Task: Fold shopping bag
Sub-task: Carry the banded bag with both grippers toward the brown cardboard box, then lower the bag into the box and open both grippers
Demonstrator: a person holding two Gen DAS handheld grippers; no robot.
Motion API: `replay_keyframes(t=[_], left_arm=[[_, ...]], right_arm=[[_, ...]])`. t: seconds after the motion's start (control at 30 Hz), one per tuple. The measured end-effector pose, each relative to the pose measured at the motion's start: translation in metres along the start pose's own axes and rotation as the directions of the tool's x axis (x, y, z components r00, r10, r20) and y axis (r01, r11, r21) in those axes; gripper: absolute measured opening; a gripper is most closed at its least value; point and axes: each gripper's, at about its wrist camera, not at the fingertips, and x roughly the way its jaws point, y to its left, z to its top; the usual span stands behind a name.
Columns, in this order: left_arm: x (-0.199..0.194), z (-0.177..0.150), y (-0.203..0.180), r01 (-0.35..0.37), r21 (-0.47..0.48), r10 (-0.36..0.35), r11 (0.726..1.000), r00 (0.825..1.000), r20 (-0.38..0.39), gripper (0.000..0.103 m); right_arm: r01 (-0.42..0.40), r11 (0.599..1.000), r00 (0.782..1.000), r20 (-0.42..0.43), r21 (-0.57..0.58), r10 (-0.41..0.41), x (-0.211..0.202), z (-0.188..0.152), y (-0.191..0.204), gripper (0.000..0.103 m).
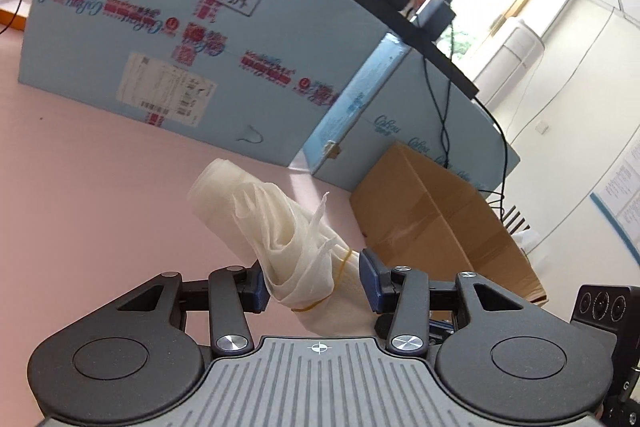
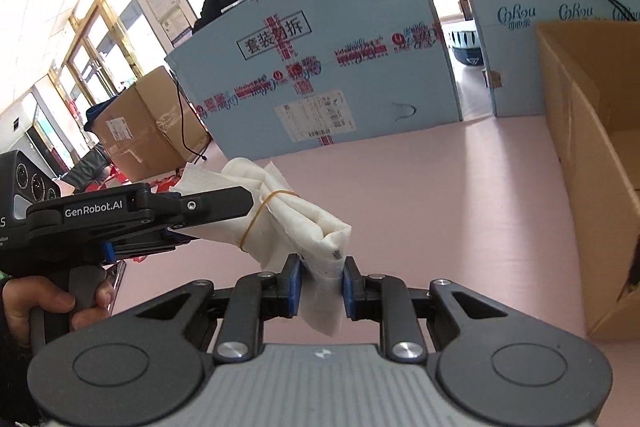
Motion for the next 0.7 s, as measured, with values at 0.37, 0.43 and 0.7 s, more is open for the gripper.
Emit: replay_keyframes(t=[0.37,0.43,0.7], left_arm=[[0.054,0.02,-0.096,0.108,0.13,-0.109,0.986,0.994,-0.002,0.043],[0.066,0.023,-0.108,0.134,0.14,-0.133,0.981,0.991,-0.012,0.043],[0.127,0.028,-0.16,0.251,0.209,-0.243,0.945,0.968,-0.062,0.044]], right_arm=[[-0.002,1.0,0.987,0.164,0.018,-0.001,-0.085,0.029,-0.076,0.022],[0.014,0.999,0.982,0.187,0.04,-0.021,-0.095,0.033,-0.09,0.022],[0.118,0.99,0.962,0.237,0.078,-0.134,-0.126,0.047,-0.139,0.022]])
